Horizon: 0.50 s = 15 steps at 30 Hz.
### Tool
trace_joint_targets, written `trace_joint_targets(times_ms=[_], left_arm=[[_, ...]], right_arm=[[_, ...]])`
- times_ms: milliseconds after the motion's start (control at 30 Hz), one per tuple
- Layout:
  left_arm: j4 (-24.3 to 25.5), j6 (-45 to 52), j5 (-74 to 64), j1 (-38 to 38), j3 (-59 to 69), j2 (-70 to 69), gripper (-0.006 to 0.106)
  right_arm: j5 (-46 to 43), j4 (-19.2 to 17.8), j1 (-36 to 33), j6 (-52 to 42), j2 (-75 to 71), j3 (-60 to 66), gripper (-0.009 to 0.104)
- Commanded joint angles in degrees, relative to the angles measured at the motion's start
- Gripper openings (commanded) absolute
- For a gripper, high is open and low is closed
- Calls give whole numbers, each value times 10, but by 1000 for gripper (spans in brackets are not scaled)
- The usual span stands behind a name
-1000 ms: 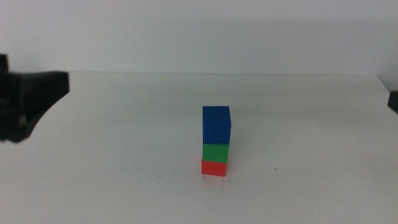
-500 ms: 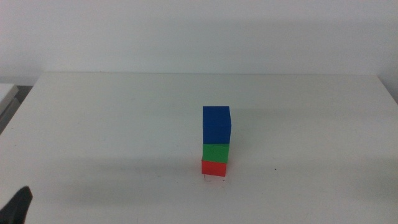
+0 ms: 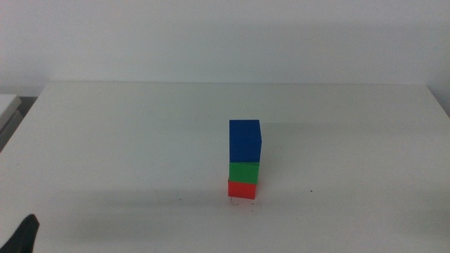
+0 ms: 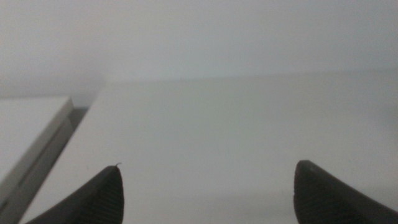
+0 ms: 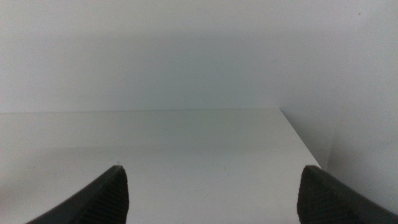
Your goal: Stack red cubes first, then green, then blue cubes in a specific spot.
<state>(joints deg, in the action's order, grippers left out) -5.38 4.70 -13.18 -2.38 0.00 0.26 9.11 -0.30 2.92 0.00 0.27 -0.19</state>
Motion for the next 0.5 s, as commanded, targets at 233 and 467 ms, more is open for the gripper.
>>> trace_joint_targets(times_ms=[233, 467], left_arm=[[0, 0, 46, 0, 0, -3, 94], [0, 0, 48, 0, 0, -3, 94]], right_arm=[[-3, -8, 4, 0, -3, 2, 90], [-3, -8, 4, 0, -3, 2, 90]])
